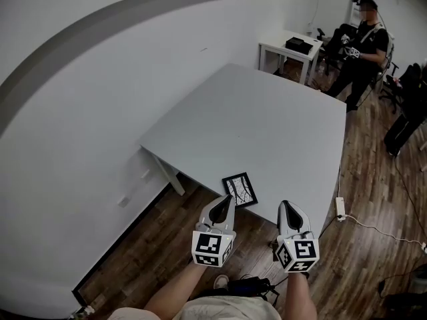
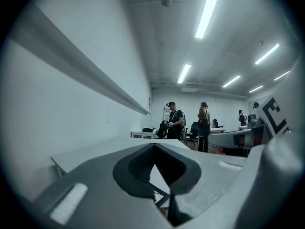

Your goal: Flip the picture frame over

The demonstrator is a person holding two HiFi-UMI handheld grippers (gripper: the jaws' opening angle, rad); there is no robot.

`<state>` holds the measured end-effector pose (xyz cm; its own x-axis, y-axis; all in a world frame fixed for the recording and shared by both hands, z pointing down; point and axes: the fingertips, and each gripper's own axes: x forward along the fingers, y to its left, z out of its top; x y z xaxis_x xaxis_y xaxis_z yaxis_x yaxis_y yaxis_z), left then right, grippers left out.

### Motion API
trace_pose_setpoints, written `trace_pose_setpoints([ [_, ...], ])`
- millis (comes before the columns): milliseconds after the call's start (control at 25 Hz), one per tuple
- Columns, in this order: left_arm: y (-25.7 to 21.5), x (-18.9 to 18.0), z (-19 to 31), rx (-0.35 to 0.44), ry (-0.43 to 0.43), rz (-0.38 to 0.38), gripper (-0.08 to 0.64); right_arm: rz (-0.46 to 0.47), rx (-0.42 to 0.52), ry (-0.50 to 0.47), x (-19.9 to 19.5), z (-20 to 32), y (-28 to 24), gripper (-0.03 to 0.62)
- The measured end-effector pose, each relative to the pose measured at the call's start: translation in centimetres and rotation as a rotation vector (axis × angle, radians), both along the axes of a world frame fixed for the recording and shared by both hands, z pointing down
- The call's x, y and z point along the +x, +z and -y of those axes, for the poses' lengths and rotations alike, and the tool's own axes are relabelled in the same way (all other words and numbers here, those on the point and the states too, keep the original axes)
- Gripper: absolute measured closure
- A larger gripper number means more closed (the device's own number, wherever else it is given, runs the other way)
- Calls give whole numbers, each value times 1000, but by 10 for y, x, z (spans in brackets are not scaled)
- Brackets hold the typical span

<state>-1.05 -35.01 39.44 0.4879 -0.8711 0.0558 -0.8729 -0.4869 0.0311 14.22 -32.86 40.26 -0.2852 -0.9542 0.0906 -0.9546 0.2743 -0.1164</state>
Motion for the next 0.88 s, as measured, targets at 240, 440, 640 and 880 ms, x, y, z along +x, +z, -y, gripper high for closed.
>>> trace_pose_setpoints([
  [240, -19, 7, 3, 39, -5, -20, 559, -10, 6, 19, 7, 3, -5, 569],
  [440, -24, 13, 3, 46, 2, -21, 560, -14, 7, 17, 13, 3, -9, 569],
  [640, -23, 12, 5, 47, -3, -25, 560, -25, 10, 13, 15, 5, -9, 569],
  [880, -25, 13, 6, 44, -5, -20, 560, -21, 17, 5, 16, 7, -12, 569],
])
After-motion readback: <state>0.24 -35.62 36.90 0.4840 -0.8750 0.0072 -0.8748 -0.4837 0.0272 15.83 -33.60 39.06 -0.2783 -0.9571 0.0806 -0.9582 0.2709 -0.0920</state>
